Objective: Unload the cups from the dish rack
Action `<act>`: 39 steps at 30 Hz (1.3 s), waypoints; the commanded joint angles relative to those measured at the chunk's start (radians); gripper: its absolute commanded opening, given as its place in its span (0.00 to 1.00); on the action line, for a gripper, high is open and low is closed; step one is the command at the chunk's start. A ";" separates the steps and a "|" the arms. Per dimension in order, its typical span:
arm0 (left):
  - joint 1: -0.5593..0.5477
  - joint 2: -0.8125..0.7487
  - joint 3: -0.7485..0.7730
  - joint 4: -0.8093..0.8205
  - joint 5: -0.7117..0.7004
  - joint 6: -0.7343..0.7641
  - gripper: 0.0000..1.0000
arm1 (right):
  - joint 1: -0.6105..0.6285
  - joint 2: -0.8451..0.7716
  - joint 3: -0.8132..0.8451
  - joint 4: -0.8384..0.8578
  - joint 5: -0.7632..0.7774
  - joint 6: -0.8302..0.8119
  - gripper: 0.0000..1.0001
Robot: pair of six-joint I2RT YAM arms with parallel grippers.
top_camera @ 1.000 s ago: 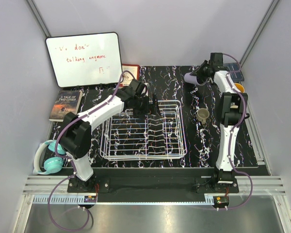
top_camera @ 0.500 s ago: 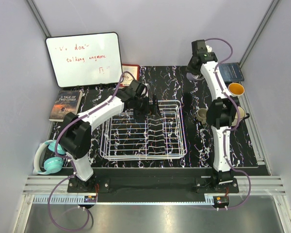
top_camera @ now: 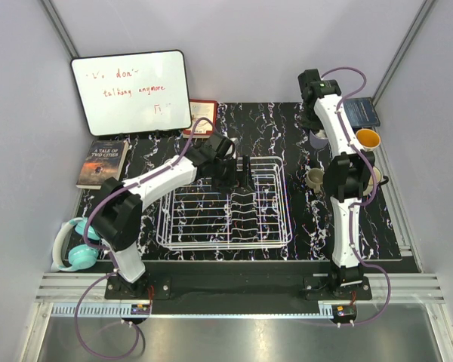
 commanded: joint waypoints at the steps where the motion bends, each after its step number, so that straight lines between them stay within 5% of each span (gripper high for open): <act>1: -0.021 -0.063 -0.024 0.059 0.023 -0.034 0.96 | -0.011 -0.047 0.011 -0.035 -0.024 -0.014 0.00; 13: -0.024 -0.104 -0.058 0.073 0.001 -0.043 0.96 | -0.037 0.005 -0.156 0.067 -0.149 -0.012 0.00; 24: -0.024 -0.121 -0.029 0.070 -0.022 -0.025 0.96 | -0.051 0.075 -0.106 0.083 -0.192 -0.032 0.00; 31: -0.023 -0.122 -0.016 0.062 -0.039 -0.019 0.98 | -0.050 0.042 -0.108 0.084 -0.222 -0.037 0.34; 39: -0.023 -0.127 -0.018 0.061 -0.046 -0.022 0.99 | -0.050 -0.029 -0.082 0.083 -0.212 -0.034 0.42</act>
